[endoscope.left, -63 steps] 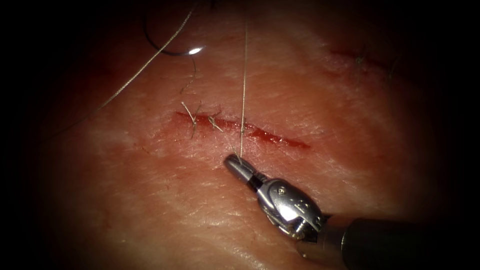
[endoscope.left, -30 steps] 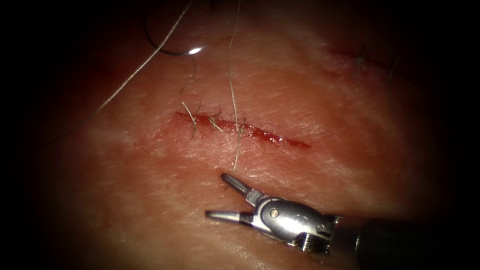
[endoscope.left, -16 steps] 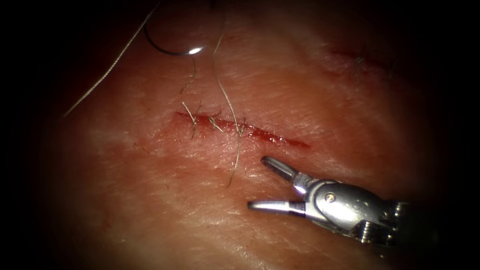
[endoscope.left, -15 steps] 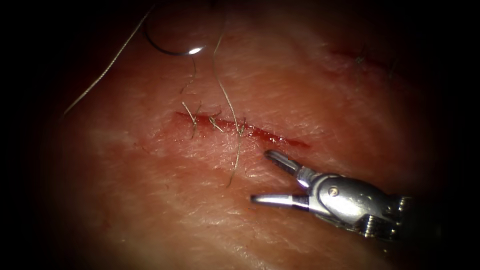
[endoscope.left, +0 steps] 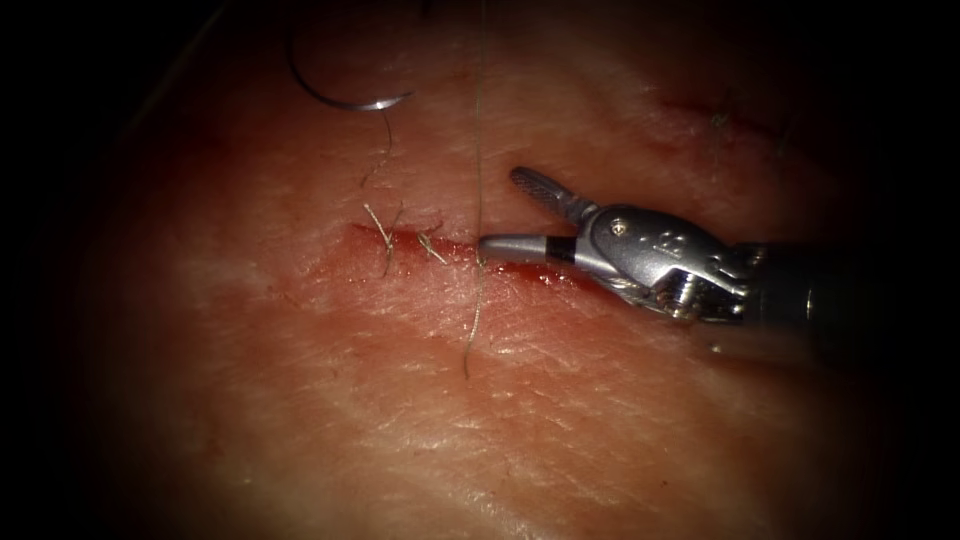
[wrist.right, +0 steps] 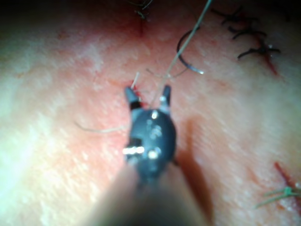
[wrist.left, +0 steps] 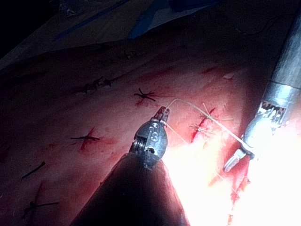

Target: Wound Closure

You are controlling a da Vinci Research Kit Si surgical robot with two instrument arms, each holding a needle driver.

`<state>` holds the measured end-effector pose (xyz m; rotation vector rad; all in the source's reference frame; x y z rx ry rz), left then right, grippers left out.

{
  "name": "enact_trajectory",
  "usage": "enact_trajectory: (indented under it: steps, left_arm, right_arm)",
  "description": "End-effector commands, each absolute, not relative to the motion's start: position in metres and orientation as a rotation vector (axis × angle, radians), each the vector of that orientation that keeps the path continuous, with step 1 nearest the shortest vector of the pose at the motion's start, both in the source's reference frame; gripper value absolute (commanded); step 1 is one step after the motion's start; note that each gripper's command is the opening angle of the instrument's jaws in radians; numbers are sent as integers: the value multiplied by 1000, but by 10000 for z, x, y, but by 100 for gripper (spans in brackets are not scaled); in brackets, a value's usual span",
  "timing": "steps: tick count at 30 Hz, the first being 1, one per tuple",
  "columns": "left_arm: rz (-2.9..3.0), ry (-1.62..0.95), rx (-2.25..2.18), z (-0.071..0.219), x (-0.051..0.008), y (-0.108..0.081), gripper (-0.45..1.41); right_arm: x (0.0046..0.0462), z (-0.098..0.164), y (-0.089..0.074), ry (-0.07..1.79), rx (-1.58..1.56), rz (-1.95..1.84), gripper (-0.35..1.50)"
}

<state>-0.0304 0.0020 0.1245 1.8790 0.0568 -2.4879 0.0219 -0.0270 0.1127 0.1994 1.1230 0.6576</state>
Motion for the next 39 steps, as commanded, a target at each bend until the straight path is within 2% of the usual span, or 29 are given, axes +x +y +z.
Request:
enact_trajectory:
  steps: [1,13,39]
  left_arm:
    - [-2484,54,1880,1248,-310,22,-45]
    - [-2473,43,1879,1235,-319,7,-45]
    - [-2429,36,1903,1213,-337,-7,-45]
  right_arm:
    - [232,1134,-270,1122,201,654,148]
    - [262,1179,-277,1081,231,688,148]
    - [287,1197,-280,1089,238,686,146]
